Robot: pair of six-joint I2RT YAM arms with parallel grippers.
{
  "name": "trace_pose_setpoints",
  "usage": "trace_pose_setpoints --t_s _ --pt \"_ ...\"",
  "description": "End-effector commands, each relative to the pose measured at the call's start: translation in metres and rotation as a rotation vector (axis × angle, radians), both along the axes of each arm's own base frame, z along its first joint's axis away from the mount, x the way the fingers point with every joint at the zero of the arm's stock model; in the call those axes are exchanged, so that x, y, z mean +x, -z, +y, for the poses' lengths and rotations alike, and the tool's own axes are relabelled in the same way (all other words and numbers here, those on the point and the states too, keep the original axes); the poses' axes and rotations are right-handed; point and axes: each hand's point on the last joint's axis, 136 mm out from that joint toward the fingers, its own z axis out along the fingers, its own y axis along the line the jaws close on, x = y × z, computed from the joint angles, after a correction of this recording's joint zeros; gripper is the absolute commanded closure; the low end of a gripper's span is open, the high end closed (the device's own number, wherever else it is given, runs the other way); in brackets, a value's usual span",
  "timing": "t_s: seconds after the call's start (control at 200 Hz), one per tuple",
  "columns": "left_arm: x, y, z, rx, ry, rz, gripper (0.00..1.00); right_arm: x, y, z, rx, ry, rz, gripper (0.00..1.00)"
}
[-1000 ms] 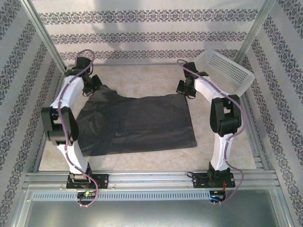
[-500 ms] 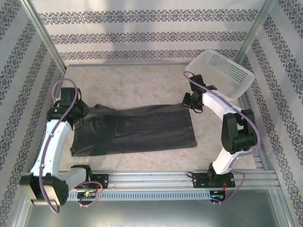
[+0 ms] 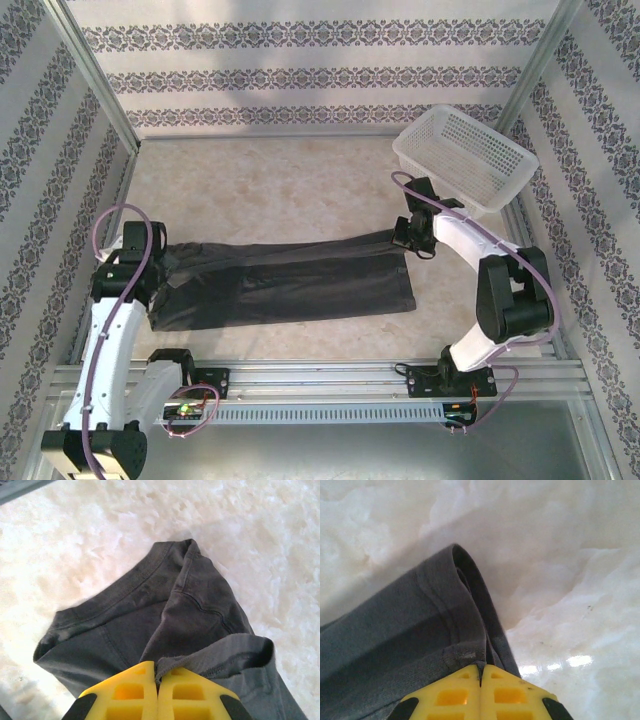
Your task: Fold and stack the t-shirts
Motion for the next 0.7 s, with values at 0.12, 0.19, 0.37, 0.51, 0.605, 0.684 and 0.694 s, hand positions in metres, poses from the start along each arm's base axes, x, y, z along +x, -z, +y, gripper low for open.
trace_pose_setpoints --t_s 0.12,0.19,0.37,0.51,0.605,0.684,0.694 --pt "-0.027 0.021 0.004 -0.009 -0.069 0.085 1.00 -0.020 -0.005 -0.014 -0.066 0.002 -0.002 1.00" --pt "-0.032 0.030 0.002 -0.028 -0.083 0.095 1.00 -0.027 0.001 -0.016 -0.073 0.003 0.016 1.00" --pt "-0.053 0.056 -0.005 -0.084 -0.123 0.171 1.00 -0.042 0.016 -0.018 -0.073 0.013 0.072 1.00" --pt "-0.061 0.083 -0.016 -0.153 -0.132 0.208 1.00 -0.052 0.026 -0.017 -0.063 0.022 0.109 1.00" --pt "-0.062 0.092 -0.018 -0.170 -0.137 0.217 1.00 -0.055 0.030 -0.016 -0.059 0.019 0.123 1.00" --pt "-0.061 0.091 -0.016 -0.159 -0.134 0.215 1.00 -0.056 0.030 -0.014 -0.052 0.014 0.131 1.00" --pt "-0.061 0.091 -0.016 -0.156 -0.133 0.216 1.00 -0.056 0.030 -0.014 -0.051 0.013 0.131 1.00"
